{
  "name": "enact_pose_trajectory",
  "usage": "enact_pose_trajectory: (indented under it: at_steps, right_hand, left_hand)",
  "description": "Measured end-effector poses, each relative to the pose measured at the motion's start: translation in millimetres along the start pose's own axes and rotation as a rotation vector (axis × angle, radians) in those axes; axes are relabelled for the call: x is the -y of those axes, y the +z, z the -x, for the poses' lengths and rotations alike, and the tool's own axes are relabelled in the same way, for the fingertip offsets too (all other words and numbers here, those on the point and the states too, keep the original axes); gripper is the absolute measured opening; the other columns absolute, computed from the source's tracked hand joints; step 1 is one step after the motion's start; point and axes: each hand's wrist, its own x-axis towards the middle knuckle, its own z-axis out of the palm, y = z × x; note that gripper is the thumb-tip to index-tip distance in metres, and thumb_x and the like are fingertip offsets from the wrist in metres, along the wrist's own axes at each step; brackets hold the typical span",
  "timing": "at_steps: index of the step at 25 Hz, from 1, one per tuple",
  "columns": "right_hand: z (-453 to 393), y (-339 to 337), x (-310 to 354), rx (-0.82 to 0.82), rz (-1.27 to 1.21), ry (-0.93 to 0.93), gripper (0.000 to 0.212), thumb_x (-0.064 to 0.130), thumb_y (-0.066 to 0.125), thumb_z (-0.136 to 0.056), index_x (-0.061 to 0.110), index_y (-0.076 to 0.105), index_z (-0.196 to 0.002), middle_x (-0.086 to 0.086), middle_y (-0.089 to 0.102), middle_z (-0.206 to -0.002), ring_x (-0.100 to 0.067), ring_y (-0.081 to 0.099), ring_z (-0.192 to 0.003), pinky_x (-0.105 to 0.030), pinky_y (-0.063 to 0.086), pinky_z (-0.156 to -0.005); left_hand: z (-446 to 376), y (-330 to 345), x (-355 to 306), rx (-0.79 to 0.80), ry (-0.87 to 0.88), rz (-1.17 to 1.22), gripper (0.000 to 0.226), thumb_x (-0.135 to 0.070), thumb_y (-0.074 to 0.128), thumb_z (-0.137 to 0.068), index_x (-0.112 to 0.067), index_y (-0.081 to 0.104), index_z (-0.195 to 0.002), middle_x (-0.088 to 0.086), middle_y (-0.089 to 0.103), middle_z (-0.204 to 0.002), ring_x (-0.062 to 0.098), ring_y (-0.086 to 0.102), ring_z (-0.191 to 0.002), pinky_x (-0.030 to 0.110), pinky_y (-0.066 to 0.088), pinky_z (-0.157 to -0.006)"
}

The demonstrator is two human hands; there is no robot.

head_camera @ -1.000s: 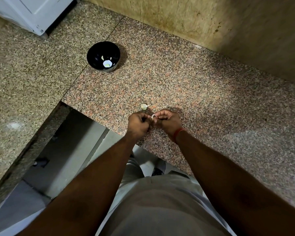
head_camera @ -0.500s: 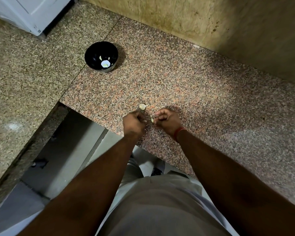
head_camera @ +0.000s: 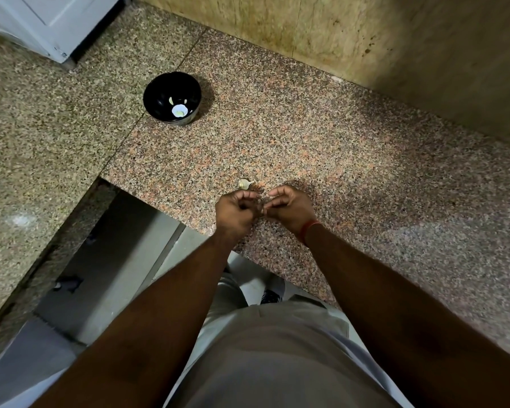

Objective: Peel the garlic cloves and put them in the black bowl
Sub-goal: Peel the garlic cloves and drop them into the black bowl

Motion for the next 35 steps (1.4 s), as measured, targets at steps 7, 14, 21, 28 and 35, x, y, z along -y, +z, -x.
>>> enact_pose_trajectory:
  at_steps: [7, 14, 21, 28, 35]
  right_hand:
    - [-4, -3, 1, -0.154, -0.042, 0.065, 0.02, 0.002, 0.078, -0.084, 0.011, 0.067, -0.099, -0.013, 0.074, -0.097, -0.023, 0.072, -0.081, -0.035, 0.063, -0.068]
    - [2, -6, -1, -0.048, -0.034, 0.006, 0.04, -0.003, 0.078, -0.081, 0.012, 0.064, -0.116, -0.013, 0.076, -0.098, -0.03, 0.076, -0.09, -0.045, 0.064, -0.078]
    - [2, -19, -8, -0.252, 0.093, -0.01, 0.037, -0.007, 0.081, -0.077, 0.014, 0.07, -0.106, -0.004, 0.077, -0.088, -0.019, 0.077, -0.084, -0.036, 0.065, -0.071]
    - [-1, -14, -10, -0.353, 0.301, -0.097, 0.039, 0.0, 0.082, -0.075, 0.03, 0.067, -0.095, 0.007, 0.074, -0.079, -0.007, 0.072, -0.077, -0.033, 0.064, -0.075]
    - [11, 9, -10, -0.068, 0.656, -0.381, 0.024, 0.001, 0.059, -0.092, 0.014, 0.076, -0.102, -0.004, 0.076, -0.105, -0.01, 0.068, -0.089, -0.031, 0.059, -0.086]
  left_hand:
    - [0, -1, -2, -0.027, 0.012, 0.021, 0.036, 0.01, 0.077, -0.081, -0.009, 0.073, -0.111, 0.01, 0.077, -0.095, 0.018, 0.073, -0.08, 0.03, 0.063, -0.075]
    - [-5, 5, 2, -0.074, -0.01, 0.0, 0.041, 0.011, 0.077, -0.077, -0.023, 0.073, -0.099, 0.003, 0.078, -0.098, 0.021, 0.075, -0.084, 0.044, 0.064, -0.08]
    - [-9, 14, 5, -0.071, 0.009, -0.132, 0.035, 0.004, 0.072, -0.085, -0.02, 0.074, -0.111, 0.0, 0.076, -0.111, 0.016, 0.074, -0.091, 0.035, 0.064, -0.079]
    - [7, -8, 12, -0.076, 0.162, -0.425, 0.044, 0.002, 0.069, -0.084, -0.02, 0.072, -0.122, -0.009, 0.075, -0.099, 0.001, 0.069, -0.083, 0.01, 0.055, -0.074]
    - [23, -27, 22, -0.102, 0.214, -0.612, 0.037, -0.011, 0.072, -0.08, -0.019, 0.073, -0.115, -0.006, 0.067, -0.101, 0.009, 0.065, -0.081, 0.014, 0.056, -0.077]
